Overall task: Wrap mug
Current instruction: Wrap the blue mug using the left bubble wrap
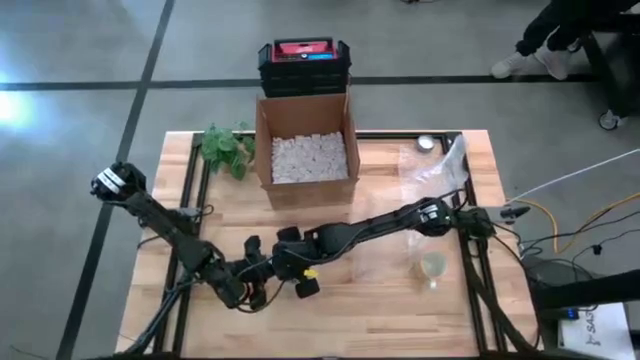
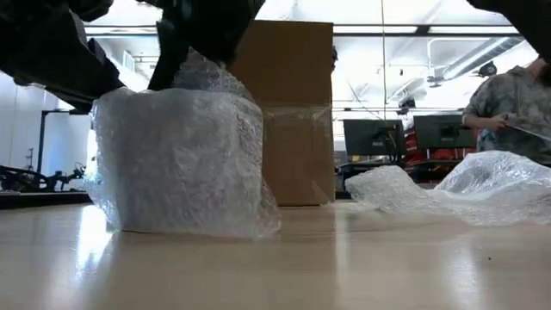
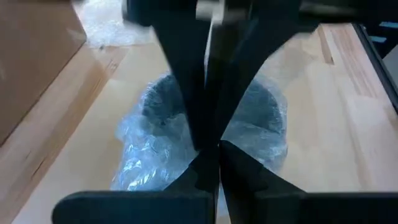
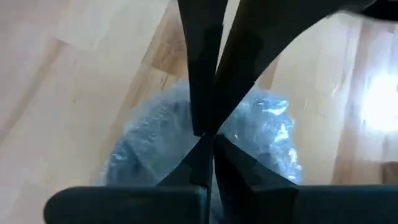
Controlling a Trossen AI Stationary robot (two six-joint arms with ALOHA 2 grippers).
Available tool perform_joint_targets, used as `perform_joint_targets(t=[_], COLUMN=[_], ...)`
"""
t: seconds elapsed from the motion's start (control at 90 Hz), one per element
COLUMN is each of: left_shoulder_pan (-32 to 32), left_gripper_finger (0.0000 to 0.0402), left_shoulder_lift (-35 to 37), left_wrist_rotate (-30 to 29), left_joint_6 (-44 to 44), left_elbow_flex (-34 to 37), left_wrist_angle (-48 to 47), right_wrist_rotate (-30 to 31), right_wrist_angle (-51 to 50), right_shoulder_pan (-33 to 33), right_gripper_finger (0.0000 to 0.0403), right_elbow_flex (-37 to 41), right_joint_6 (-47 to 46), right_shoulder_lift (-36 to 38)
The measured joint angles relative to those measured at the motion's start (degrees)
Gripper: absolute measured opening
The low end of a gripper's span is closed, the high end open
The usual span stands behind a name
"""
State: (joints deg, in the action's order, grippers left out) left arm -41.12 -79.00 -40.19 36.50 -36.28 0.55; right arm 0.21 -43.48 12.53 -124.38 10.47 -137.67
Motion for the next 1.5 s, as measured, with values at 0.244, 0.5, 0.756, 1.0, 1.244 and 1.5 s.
perform_joint_targets(t=[0.244,0.5,0.756,1.0,1.244,1.5], left_shoulder_pan=[-0.4,-5.4,-6.0,-3.2,-1.8,1.3], left_gripper_finger=[0.0,0.0,0.0,0.0,0.0,0.0], left_shoulder_lift=[1.1,0.9,0.6,2.3,3.1,2.4], left_wrist_rotate=[1.8,5.9,0.9,-0.1,-3.8,-1.7], left_joint_6=[-0.3,16.9,17.7,7.8,4.7,2.1], left_elbow_flex=[-8.2,-17.7,-4.5,-1.8,-3.8,2.4], left_wrist_angle=[-12.4,-42.1,-21.8,-10.7,-13.4,0.6], right_wrist_rotate=[-0.2,-0.2,-0.2,-0.2,-0.2,-0.2], right_wrist_angle=[0.2,-0.3,0.0,0.2,0.5,-0.1], right_shoulder_pan=[-0.3,-0.3,-0.3,-0.3,-0.3,-0.3], right_gripper_finger=[0.0,0.0,0.0,0.0,0.0,0.0], right_elbow_flex=[0.4,0.5,0.6,0.6,0.6,0.2], right_joint_6=[-0.6,-0.6,-0.6,-0.7,-0.7,-0.6], right_shoulder_lift=[-1.2,-0.9,-0.9,-0.9,-0.9,-0.8])
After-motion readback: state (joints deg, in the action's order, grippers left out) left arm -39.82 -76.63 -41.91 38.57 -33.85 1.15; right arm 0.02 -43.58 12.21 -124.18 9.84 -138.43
